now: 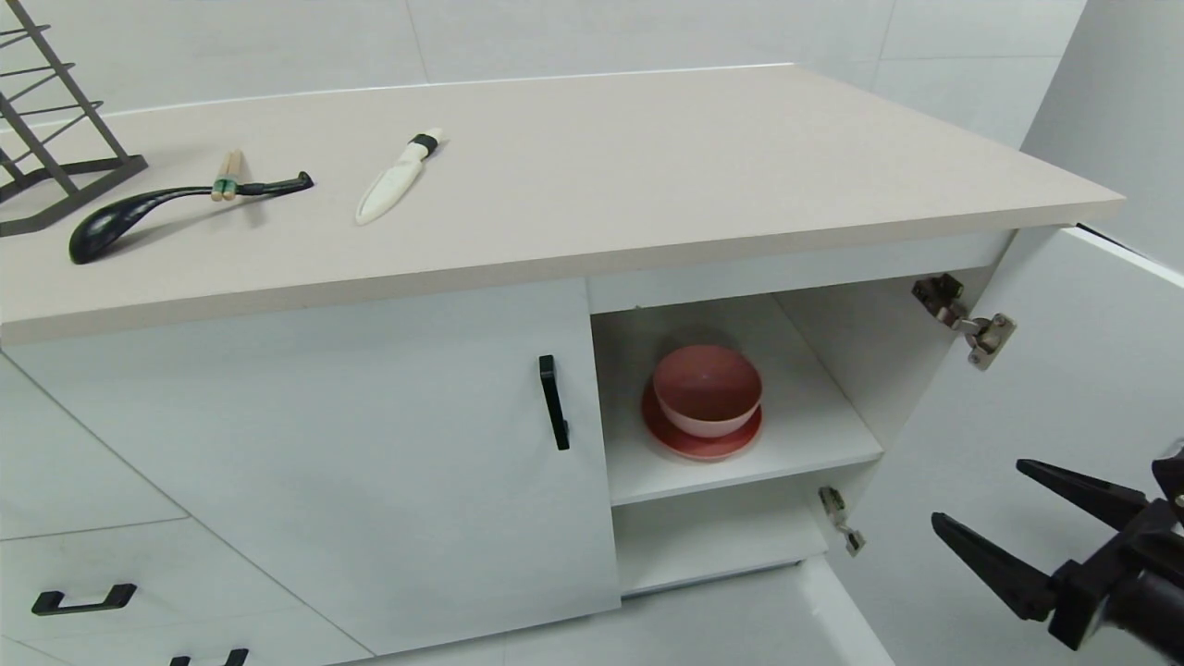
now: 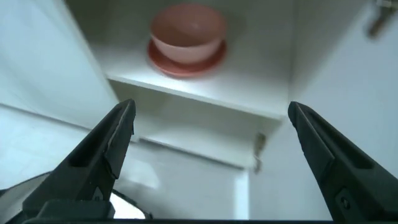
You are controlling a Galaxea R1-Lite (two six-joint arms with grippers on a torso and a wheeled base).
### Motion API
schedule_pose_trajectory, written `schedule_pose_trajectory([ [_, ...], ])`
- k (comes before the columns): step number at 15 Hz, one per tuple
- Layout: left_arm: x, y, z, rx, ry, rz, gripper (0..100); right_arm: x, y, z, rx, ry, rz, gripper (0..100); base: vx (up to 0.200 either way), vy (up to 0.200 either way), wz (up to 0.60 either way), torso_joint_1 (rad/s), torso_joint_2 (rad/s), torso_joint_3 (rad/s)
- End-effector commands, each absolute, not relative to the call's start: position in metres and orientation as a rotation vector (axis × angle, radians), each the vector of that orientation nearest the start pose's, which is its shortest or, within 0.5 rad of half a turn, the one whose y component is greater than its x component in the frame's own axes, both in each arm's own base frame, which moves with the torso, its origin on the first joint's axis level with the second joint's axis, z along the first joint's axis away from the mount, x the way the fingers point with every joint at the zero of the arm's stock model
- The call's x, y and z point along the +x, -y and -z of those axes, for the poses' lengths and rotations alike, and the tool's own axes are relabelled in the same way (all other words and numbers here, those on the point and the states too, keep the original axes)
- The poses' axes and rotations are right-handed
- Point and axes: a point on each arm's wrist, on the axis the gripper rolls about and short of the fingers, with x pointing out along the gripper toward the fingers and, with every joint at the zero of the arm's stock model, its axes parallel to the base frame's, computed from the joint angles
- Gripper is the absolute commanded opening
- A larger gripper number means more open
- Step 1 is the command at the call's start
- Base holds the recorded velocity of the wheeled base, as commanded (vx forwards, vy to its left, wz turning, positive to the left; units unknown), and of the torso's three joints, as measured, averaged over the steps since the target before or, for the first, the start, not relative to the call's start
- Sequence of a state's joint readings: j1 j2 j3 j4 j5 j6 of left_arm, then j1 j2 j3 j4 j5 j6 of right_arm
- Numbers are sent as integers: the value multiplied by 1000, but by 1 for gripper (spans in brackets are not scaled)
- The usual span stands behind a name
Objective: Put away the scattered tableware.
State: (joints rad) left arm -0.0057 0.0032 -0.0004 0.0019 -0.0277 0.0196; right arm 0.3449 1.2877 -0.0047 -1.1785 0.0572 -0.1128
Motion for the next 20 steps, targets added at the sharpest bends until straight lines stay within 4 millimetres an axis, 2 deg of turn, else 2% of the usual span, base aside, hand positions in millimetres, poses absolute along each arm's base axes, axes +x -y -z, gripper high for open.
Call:
schedule_pose_trajectory([
  [1, -23, 0, -75, 15, -3, 34, 100, 90, -28, -140, -128, -37, -345, 100, 0, 0, 0, 0, 0, 0],
  [2, -23, 0, -75, 15, -3, 34, 100, 85, -26, -139, -128, -45, -342, 100, 0, 0, 0, 0, 0, 0],
  [3, -23, 0, -75, 17, -3, 34, 100, 57, -15, -131, -124, -68, -302, 100, 0, 0, 0, 0, 0, 0],
  [5, -23, 1, -75, 14, -4, 32, 100, 26, -5, -117, -117, -70, -196, 100, 0, 0, 0, 0, 0, 0],
  [7, -23, 0, -75, 17, -4, 34, 100, 8, -2, -110, -110, -18, -93, 100, 0, 0, 0, 0, 0, 0],
  [9, -23, 0, -75, 15, -4, 34, 100, -8, -1, -98, -112, 25, -85, 100, -200, 0, 0, 2, -7, -2],
  [10, -23, 0, -75, 14, -4, 34, 100, -18, -1, -86, -113, 33, -98, 100, -200, 0, 0, 2, -2, 2],
  [12, -23, 0, -75, 15, -3, 34, 100, -23, -2, -76, -113, 6, -109, 100, 0, 0, 0, 0, 0, 0],
  [20, -23, 0, -75, 14, -4, 34, 100, -23, -2, -75, -103, 5, -95, 100, 0, 0, 0, 0, 0, 0],
])
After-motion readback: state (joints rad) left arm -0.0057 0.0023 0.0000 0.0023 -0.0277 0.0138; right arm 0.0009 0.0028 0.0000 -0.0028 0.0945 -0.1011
